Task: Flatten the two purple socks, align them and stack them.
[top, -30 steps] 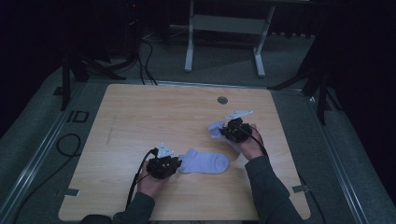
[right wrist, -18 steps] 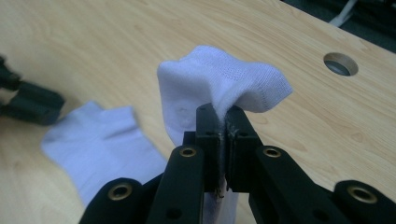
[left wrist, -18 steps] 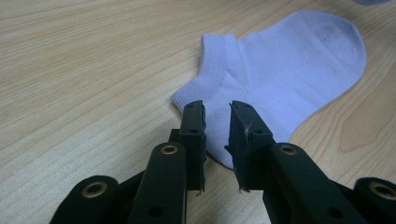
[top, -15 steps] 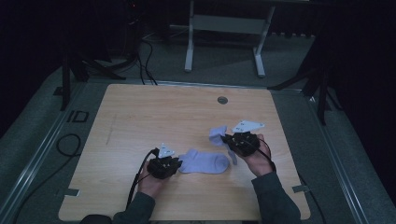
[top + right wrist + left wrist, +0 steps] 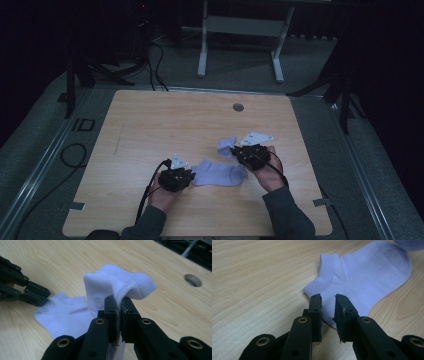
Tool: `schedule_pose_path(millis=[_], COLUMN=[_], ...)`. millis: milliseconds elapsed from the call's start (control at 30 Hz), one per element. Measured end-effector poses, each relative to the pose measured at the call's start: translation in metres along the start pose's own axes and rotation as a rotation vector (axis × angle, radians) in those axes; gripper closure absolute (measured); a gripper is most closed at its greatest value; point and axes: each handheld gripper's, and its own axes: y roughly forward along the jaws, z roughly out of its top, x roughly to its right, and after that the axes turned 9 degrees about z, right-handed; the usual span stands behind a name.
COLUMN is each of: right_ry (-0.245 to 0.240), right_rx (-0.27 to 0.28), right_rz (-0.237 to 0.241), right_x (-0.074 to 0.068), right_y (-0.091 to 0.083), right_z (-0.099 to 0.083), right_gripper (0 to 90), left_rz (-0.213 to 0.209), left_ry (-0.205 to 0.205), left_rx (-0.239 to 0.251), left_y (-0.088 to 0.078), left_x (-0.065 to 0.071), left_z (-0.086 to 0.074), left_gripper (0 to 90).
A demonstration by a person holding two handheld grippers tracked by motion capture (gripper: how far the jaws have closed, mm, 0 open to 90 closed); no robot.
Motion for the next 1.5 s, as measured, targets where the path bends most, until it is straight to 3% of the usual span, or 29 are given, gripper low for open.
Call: schedule_pose_path(millis=[133,333,500,767,1000,1133,1233,1333,1500], right_ry=[0.004,0.024,0.024,-0.004,-0.019,-0.026,-0.019,-0.011,0.019], right_rx=[-0.024,-0.034,-0.049,-0.059,-0.06,-0.071,-0.076,-0.05,0.005], right_rz=[0.026,0.079,0.11,0.137,0.164,0.176,0.201,0.201,0.166], right_x=[-0.005,-0.01,-0.016,-0.026,-0.031,-0.034,-0.035,-0.035,-0.026], right_y=[0.016,0.031,0.04,0.049,0.052,0.053,0.052,0.042,0.018], right_z=[-0.003,-0.01,-0.014,-0.014,-0.014,-0.015,-0.014,-0.011,-0.009], right_gripper=[84.9,84.9,84.5,84.1,83.3,81.1,69.6,61.1,54.8], left_rz=[-0.005,-0.002,-0.052,-0.095,-0.11,-0.087,-0.086,-0.083,-0.081], left_ry=[0.001,-0.006,-0.012,-0.019,-0.002,0.018,0.021,0.017,0.016], left_rx=[-0.004,0.03,0.09,0.096,0.092,0.084,0.085,0.089,0.088], left_y=[0.0,-0.005,-0.011,-0.006,0.004,0.006,0.006,0.005,0.004], left_x=[0.0,-0.001,0.0,0.005,0.012,0.016,0.016,0.015,0.015], left_z=[0.0,0.002,0.007,0.013,0.019,0.018,0.018,0.018,0.017], left_gripper=[75.1,74.5,71.3,68.2,68.1,85.7,88.0,88.1,88.1])
